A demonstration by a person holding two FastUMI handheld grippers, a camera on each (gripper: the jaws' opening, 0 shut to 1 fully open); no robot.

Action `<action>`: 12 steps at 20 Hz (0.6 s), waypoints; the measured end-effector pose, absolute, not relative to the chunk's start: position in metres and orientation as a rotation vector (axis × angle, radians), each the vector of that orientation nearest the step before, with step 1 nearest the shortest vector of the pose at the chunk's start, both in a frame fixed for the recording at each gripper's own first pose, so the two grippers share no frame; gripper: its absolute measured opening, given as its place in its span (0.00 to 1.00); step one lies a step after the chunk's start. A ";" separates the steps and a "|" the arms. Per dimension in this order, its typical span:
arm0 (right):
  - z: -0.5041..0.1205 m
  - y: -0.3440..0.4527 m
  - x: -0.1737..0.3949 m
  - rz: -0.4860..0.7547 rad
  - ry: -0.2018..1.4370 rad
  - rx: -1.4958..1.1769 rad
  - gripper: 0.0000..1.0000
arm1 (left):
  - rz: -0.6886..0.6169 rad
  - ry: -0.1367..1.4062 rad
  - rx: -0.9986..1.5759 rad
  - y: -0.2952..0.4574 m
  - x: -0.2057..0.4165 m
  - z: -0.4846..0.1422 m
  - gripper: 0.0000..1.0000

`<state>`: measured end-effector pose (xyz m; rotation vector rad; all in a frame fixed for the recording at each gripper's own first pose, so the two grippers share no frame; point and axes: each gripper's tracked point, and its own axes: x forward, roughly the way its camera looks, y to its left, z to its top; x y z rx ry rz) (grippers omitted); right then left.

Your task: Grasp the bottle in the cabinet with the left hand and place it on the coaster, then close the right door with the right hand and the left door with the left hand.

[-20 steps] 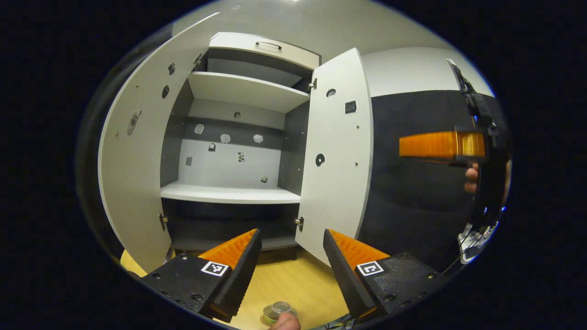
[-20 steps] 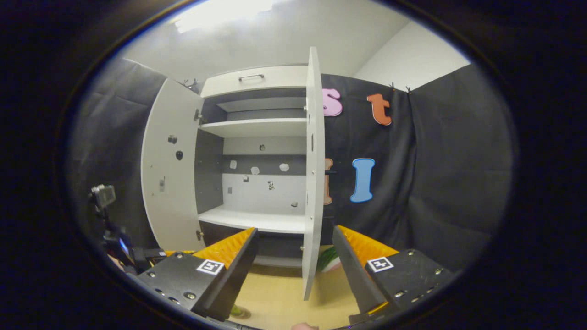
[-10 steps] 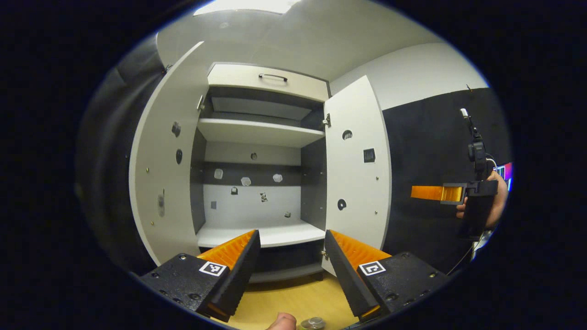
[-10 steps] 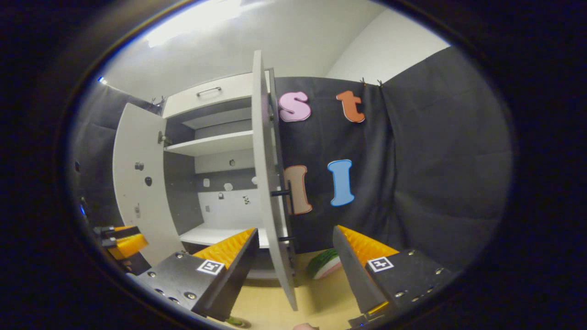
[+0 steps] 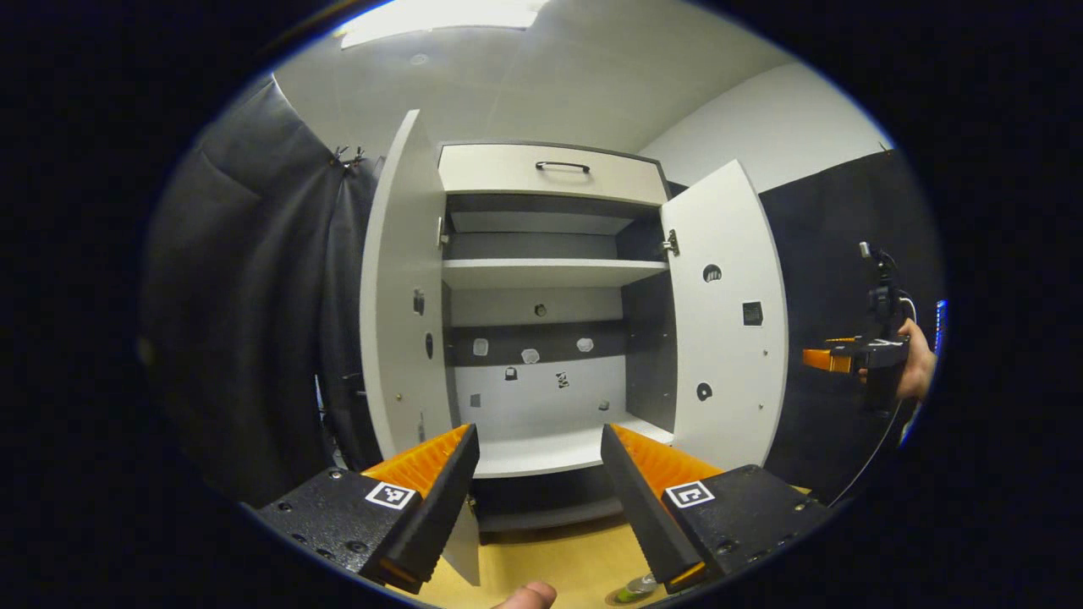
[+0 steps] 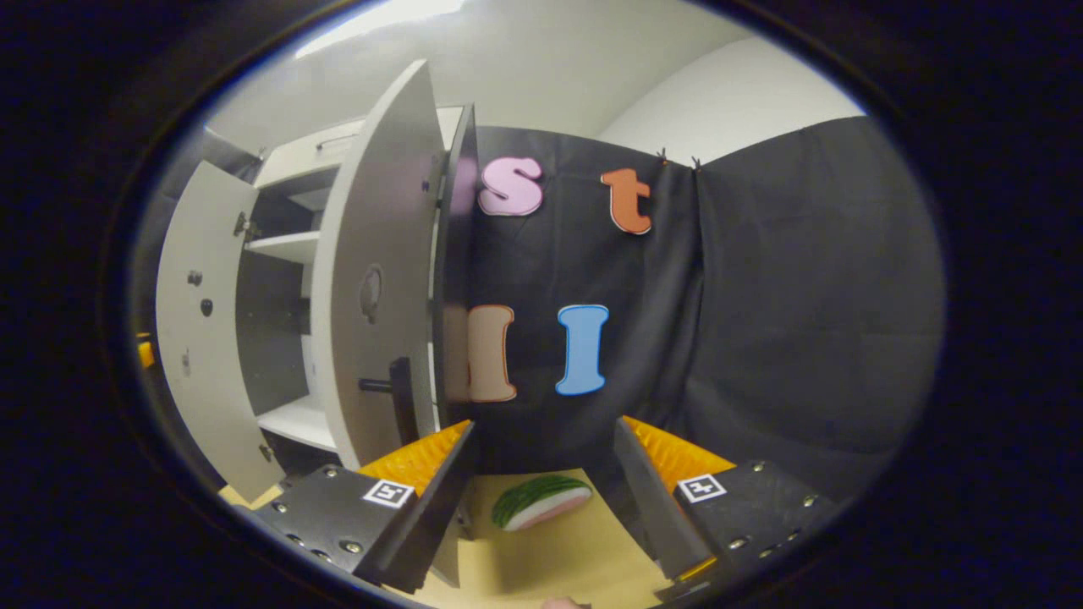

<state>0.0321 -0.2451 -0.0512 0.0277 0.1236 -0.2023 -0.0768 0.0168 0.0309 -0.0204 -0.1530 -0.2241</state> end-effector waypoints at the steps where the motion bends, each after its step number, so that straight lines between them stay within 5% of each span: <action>1: -0.053 -0.249 0.038 -0.212 0.127 0.015 0.95 | -0.215 -0.154 -0.022 0.020 -0.080 0.033 0.91; 9: -0.046 -0.198 0.075 -0.054 0.124 0.047 0.97 | -0.142 -0.138 -0.053 0.053 -0.087 0.031 0.95; 10: -0.043 -0.196 0.076 -0.052 0.111 0.017 0.82 | -0.127 -0.130 -0.051 0.059 -0.085 0.028 0.95; 12: -0.044 -0.191 0.080 -0.059 0.116 -0.011 0.81 | -0.111 -0.122 -0.058 0.064 -0.085 0.025 0.95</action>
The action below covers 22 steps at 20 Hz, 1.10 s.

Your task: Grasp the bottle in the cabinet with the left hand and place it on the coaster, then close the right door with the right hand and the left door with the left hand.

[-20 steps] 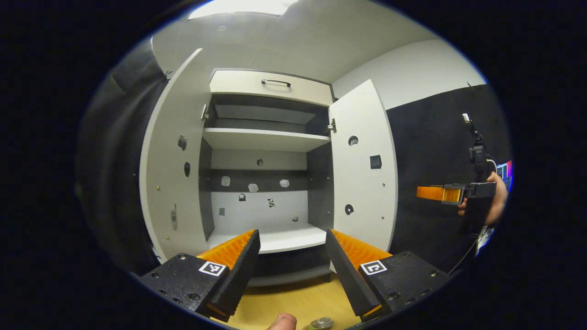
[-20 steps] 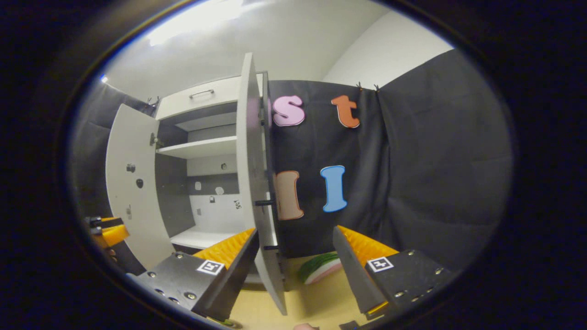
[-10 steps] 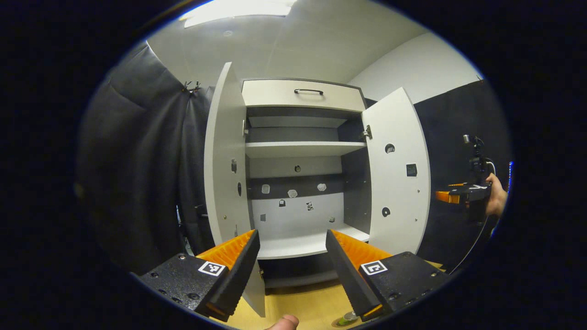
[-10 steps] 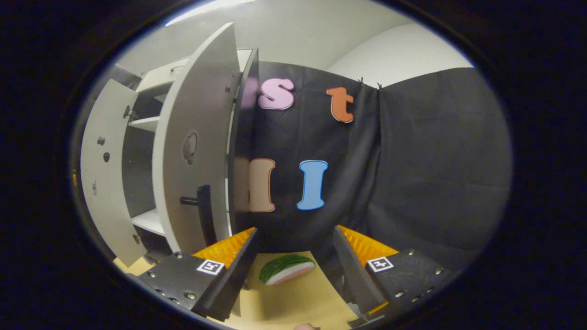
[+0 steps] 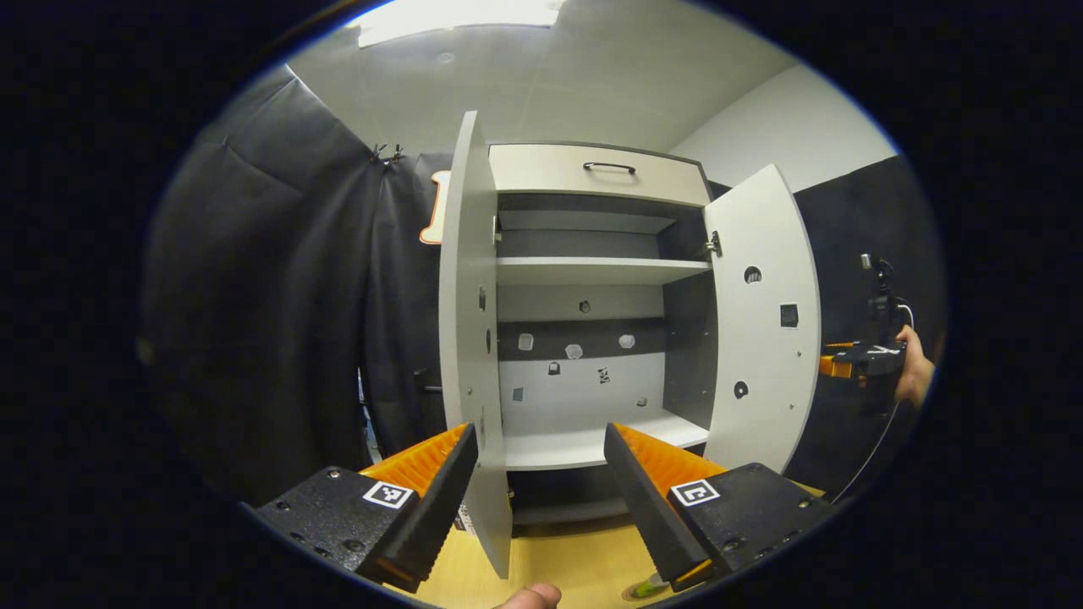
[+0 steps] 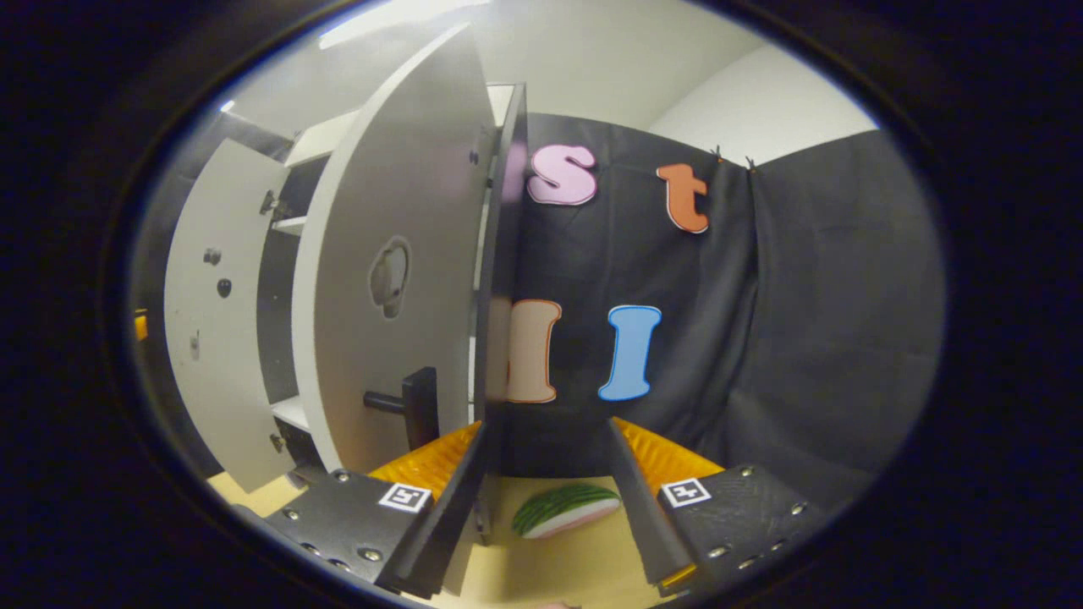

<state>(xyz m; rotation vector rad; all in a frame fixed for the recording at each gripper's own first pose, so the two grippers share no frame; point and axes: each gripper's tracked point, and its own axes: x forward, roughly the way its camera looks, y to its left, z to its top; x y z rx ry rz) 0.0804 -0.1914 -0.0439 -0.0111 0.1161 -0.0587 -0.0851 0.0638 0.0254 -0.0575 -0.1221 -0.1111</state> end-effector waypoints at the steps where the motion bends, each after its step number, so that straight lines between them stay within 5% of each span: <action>1: -0.044 -0.191 0.080 -0.067 0.122 -0.010 0.84 | -0.106 -0.119 -0.063 0.065 -0.085 0.024 0.95; 7: -0.042 -0.188 0.075 -0.128 0.107 -0.001 0.84 | -0.156 -0.115 -0.142 0.047 -0.080 0.020 0.95; 17: -0.041 -0.117 0.079 -0.042 0.094 0.045 0.81 | -0.229 -0.097 -0.141 0.013 -0.078 0.024 0.95; 22: -0.047 -0.120 0.081 -0.125 0.100 0.064 0.81 | -0.216 -0.081 -0.116 0.018 -0.081 0.017 0.95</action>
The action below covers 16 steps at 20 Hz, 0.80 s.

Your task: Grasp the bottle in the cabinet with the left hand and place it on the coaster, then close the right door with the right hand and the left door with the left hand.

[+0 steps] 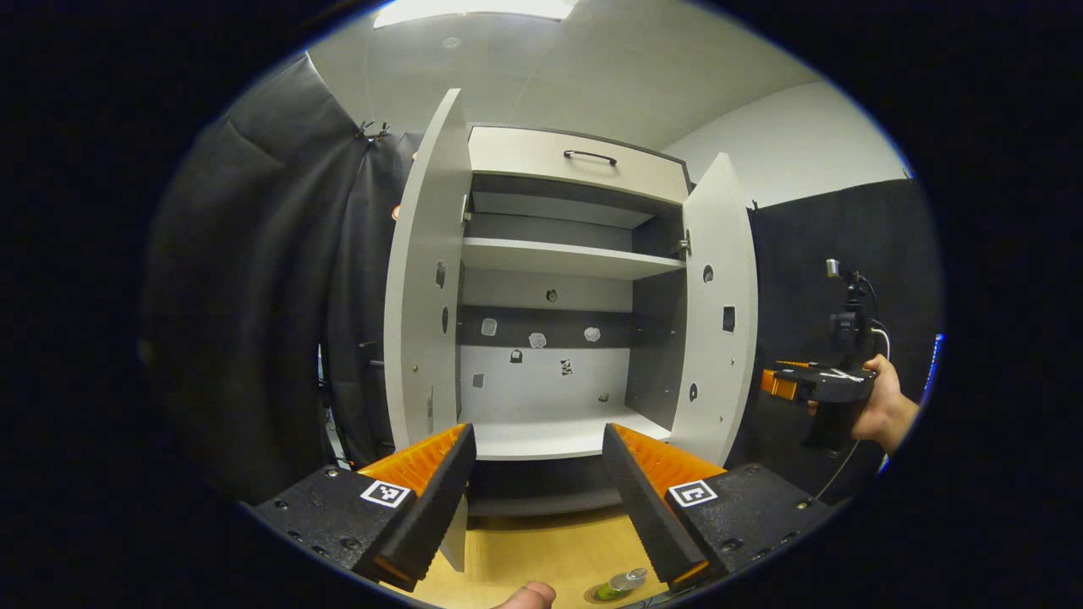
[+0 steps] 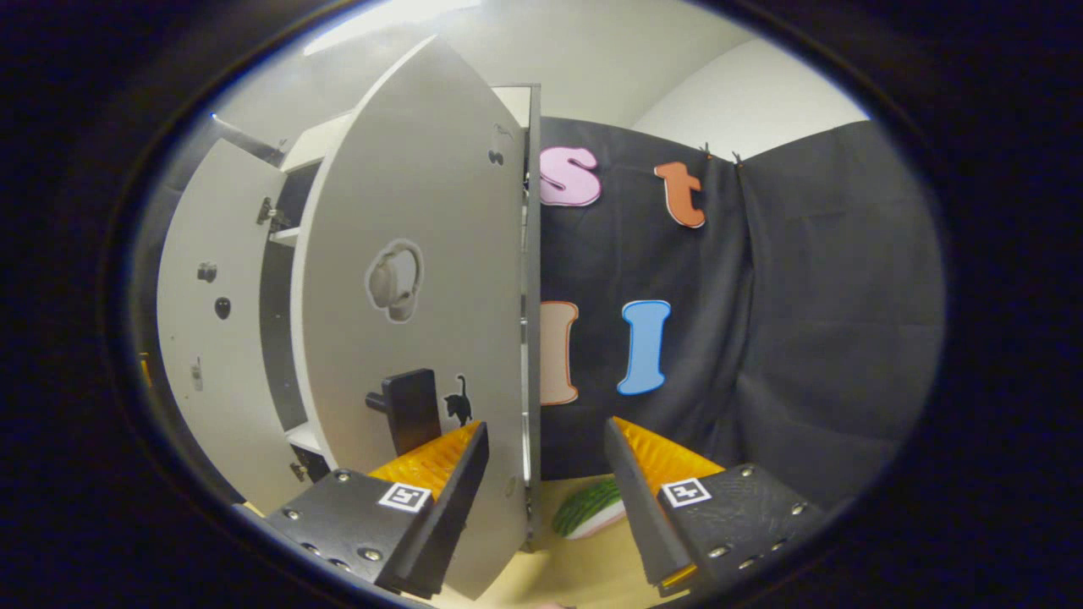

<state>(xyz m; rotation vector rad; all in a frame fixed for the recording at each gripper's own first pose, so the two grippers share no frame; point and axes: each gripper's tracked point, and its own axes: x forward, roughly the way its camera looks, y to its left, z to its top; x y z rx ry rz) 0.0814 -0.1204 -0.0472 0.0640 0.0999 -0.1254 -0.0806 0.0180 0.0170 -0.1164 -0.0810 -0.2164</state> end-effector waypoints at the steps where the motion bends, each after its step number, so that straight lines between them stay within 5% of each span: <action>1: -0.047 -0.119 0.083 -0.125 0.098 0.065 0.81 | -0.217 -0.073 -0.113 0.018 -0.082 0.014 0.93; 12: -0.050 -0.047 0.092 -0.034 0.120 0.143 0.83 | -0.179 -0.043 -0.110 0.040 -0.091 -0.004 0.93; 14: -0.041 -0.027 0.090 0.016 0.083 0.144 0.95 | -0.160 -0.037 -0.111 0.051 -0.096 -0.006 0.95; 16: -0.043 -0.023 0.085 0.028 0.079 0.117 0.97 | -0.138 -0.048 -0.111 0.062 -0.097 -0.002 0.95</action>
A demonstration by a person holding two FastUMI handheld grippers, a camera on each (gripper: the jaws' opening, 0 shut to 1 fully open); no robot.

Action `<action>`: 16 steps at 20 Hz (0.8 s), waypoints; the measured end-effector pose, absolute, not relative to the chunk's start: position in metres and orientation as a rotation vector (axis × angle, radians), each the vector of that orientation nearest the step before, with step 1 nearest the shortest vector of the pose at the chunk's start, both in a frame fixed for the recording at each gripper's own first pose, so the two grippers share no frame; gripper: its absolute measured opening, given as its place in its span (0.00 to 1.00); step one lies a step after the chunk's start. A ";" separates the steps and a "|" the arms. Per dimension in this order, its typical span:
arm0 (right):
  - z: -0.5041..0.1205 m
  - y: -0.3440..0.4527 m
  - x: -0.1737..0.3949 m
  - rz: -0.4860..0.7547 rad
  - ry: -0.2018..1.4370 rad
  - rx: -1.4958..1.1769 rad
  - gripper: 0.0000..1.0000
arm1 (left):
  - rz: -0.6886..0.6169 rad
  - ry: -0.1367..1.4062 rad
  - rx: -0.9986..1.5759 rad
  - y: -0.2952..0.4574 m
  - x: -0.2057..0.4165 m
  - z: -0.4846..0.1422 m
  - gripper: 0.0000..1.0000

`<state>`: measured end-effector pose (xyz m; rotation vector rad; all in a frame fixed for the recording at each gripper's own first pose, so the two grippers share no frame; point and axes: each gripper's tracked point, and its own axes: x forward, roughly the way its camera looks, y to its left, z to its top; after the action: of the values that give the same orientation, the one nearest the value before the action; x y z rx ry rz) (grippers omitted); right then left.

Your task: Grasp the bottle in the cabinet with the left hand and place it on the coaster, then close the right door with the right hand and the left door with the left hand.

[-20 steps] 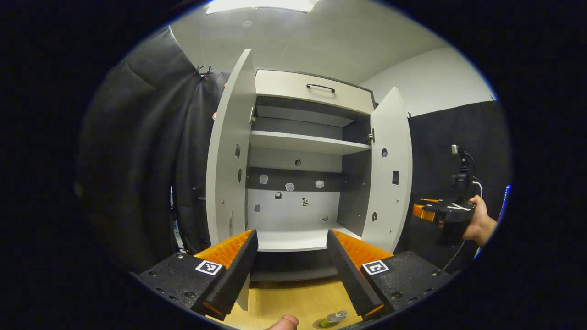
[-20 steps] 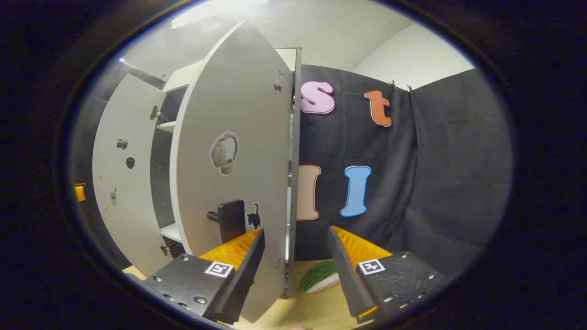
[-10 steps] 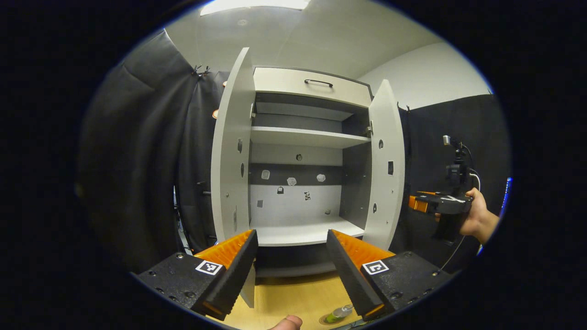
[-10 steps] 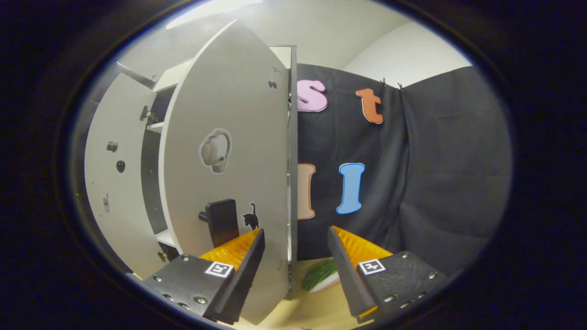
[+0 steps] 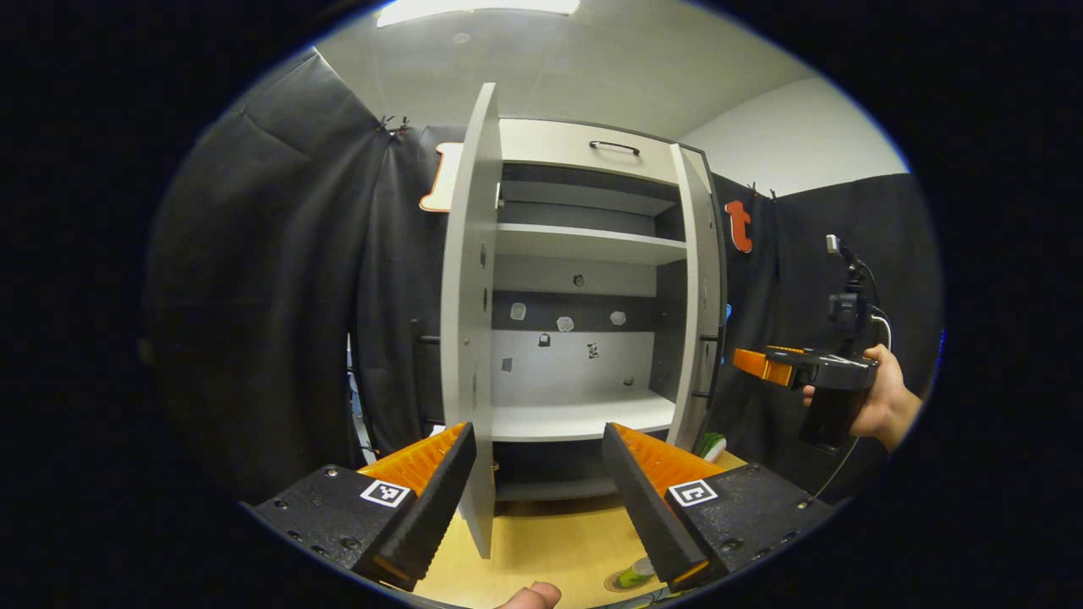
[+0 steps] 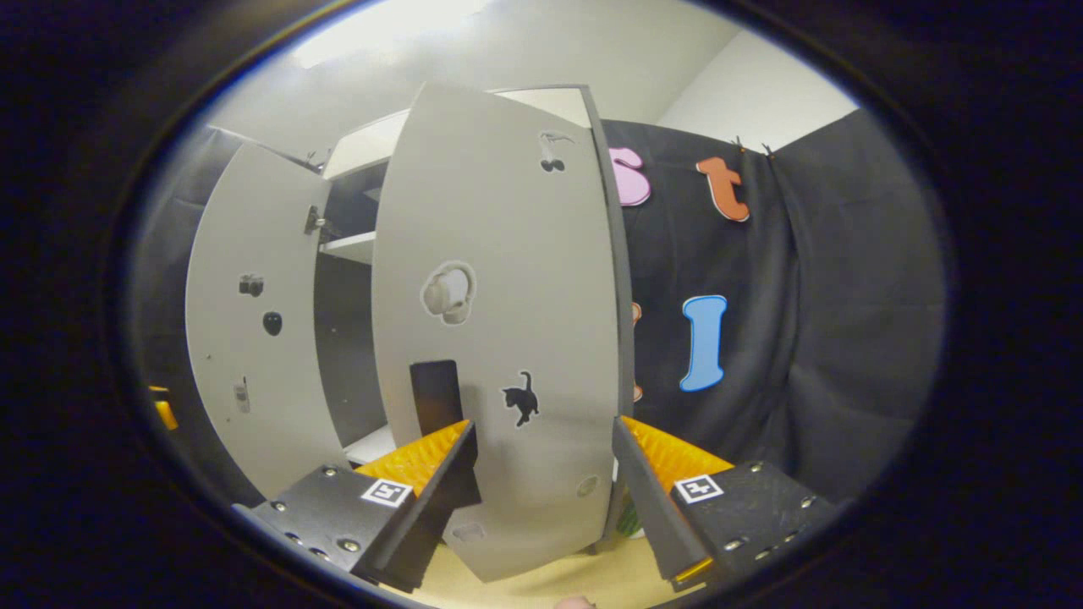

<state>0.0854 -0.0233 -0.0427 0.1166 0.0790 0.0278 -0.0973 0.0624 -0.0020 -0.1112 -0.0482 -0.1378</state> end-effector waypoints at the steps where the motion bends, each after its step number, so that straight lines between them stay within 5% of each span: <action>1: -0.043 -0.022 0.085 0.034 0.080 0.106 0.98 | -0.128 -0.050 -0.111 0.069 -0.097 -0.002 0.95; 16: -0.049 0.033 0.043 0.182 0.042 0.037 0.97 | 0.047 0.032 -0.076 0.201 -0.069 -0.030 0.92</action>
<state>0.0428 0.0326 -0.0487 0.0368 0.0415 0.1821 -0.0693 0.2015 -0.0298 -0.0764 0.0321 0.0469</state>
